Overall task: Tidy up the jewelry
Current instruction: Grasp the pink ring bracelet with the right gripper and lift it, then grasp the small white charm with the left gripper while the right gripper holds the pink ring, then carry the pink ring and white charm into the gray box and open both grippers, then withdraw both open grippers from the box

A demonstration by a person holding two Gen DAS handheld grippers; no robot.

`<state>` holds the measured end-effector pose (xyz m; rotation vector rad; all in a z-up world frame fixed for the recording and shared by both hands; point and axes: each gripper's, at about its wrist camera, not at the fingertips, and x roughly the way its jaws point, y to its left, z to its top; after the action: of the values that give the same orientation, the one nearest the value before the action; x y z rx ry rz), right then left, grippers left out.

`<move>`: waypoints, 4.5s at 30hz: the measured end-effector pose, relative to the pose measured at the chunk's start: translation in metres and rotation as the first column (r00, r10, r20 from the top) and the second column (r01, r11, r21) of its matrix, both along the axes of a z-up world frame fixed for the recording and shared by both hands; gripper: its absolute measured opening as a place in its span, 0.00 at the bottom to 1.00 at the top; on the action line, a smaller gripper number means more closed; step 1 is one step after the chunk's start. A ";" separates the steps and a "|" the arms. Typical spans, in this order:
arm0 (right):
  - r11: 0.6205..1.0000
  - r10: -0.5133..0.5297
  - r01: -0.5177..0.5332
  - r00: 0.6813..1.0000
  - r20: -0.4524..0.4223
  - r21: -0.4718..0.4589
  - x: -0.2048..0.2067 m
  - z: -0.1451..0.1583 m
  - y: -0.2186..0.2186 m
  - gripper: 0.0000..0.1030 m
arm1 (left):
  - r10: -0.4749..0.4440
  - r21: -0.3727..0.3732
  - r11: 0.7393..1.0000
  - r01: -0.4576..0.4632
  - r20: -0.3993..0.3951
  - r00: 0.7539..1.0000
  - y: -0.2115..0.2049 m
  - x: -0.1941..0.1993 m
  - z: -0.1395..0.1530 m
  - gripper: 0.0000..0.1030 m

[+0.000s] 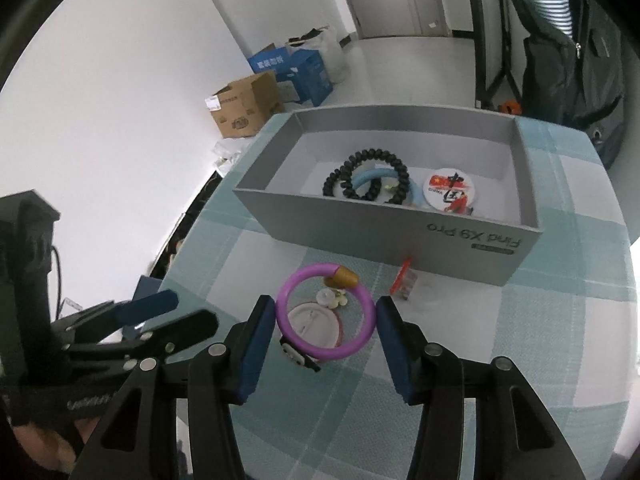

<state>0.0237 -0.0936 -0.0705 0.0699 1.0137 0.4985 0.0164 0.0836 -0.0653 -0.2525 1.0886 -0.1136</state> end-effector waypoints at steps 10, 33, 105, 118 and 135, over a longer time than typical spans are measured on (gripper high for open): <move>0.994 -0.083 0.082 0.997 0.008 0.075 0.004 0.015 -0.045 0.49 | -0.133 0.011 0.991 0.132 0.013 0.991 -0.036 0.015 0.002 0.64; 0.979 -0.141 0.142 0.990 -0.018 0.148 0.013 0.021 -0.102 0.49 | -0.241 0.216 0.944 0.248 -0.058 0.969 -0.083 0.031 -0.010 0.25; 0.998 0.018 -0.014 0.998 -0.061 0.062 0.124 0.038 -0.038 0.49 | -0.251 -0.042 0.967 0.251 -0.001 0.968 -0.068 0.128 0.029 0.08; 0.997 -0.006 0.012 0.998 -0.069 0.079 0.125 0.039 -0.046 0.66 | -0.188 -0.206 0.962 0.181 -0.012 0.982 -0.046 0.126 0.029 0.53; 0.997 -0.052 0.049 0.998 0.036 0.062 0.099 0.053 -0.067 0.74 | -0.164 -0.127 0.977 0.173 0.078 0.983 -0.039 0.083 0.042 0.54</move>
<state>0.1227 -0.1603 -0.0178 0.1398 0.9575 0.4830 0.0993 0.0450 -0.0229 -0.2736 1.0356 -0.3457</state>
